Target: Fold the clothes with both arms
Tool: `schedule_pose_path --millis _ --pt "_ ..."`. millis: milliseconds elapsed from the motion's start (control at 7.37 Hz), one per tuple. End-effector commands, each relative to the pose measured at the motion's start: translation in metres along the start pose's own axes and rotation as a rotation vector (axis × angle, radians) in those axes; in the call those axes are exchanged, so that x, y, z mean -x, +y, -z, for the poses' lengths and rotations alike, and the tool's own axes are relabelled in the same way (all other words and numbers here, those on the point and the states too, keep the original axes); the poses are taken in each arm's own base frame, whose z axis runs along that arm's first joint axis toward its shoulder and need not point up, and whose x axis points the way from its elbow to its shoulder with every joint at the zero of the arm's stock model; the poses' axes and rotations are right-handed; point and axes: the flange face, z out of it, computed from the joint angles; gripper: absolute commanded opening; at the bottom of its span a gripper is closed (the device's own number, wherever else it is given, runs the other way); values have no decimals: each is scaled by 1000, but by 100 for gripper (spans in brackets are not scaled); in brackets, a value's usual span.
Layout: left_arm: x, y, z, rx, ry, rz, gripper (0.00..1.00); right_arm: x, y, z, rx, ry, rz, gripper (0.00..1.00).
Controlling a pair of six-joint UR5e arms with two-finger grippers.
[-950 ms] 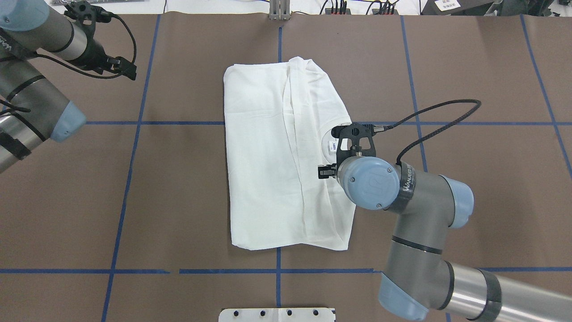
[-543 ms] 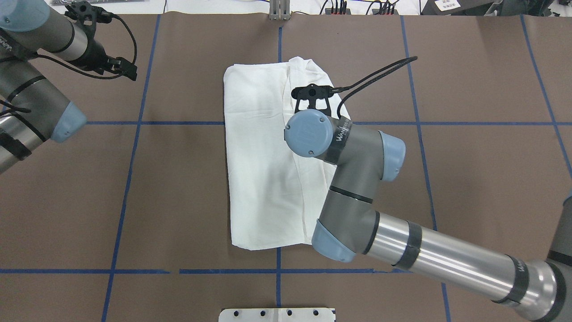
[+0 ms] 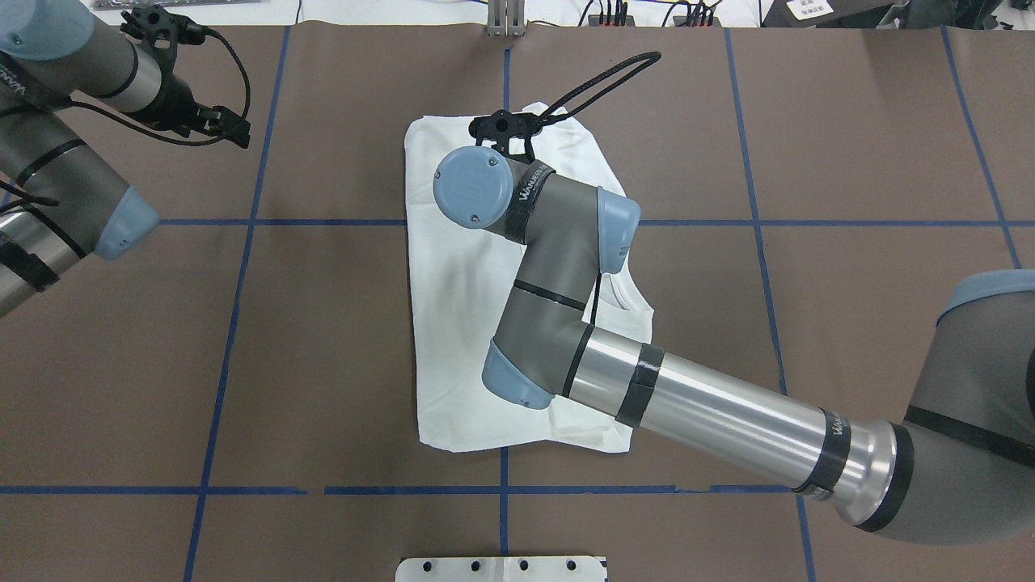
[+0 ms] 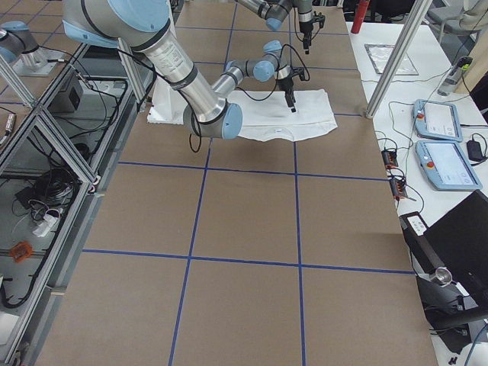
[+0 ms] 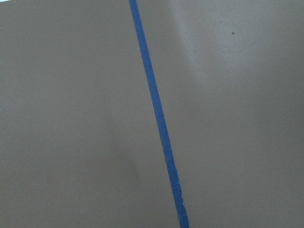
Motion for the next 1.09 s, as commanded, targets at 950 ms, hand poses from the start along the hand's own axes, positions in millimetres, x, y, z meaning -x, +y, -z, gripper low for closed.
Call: schedule_pose_path --millis 950 --pt "-2 6 4 -3 7 3 100 -29 2 -37 78 160 274 100"
